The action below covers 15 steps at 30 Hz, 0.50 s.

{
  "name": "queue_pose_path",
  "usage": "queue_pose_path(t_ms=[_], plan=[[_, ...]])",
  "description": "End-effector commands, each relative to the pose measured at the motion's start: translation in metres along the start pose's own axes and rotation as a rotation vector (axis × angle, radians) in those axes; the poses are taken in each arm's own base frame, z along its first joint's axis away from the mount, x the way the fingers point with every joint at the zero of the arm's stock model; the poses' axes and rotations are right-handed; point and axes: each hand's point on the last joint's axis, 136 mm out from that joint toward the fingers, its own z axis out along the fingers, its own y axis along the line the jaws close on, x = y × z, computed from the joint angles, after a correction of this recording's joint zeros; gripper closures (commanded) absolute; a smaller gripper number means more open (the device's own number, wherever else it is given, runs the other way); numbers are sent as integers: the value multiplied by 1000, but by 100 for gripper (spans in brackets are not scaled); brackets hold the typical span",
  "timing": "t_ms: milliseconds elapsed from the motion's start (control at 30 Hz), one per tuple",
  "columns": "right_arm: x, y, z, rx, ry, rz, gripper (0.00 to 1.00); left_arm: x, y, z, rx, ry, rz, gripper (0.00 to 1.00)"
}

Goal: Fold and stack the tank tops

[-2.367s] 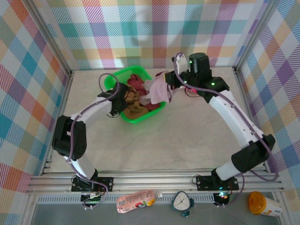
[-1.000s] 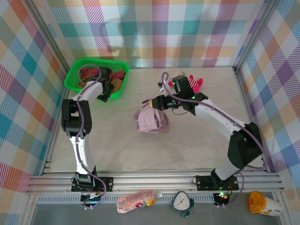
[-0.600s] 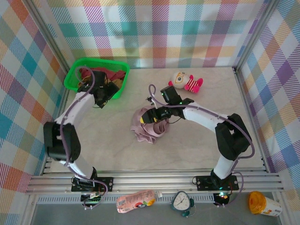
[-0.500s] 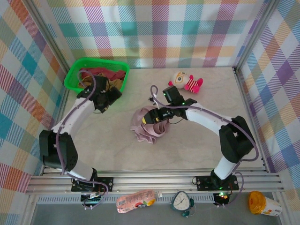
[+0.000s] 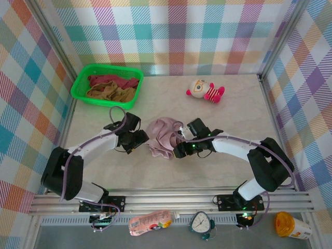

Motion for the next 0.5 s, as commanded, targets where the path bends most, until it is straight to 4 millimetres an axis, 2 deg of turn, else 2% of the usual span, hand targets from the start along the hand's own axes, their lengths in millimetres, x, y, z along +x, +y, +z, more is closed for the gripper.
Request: queue_pose_path(t_ms=[0,133,233,300,467], plan=[[-34,-1,1,42,-124,-116,33,-5,-20,17,61,-3,-36,30],[-42,-3,10,83,-140,-185,33,-8,-30,33,64,11,-30,37],[-41,-7,18,107,-129,-201,38,-6,-30,46,57,28,-30,44],[-39,-8,21,107,-124,-204,45,-10,-36,52,75,19,-33,50],[-36,-7,23,100,-118,-204,73,-10,-47,60,90,25,-19,69]])
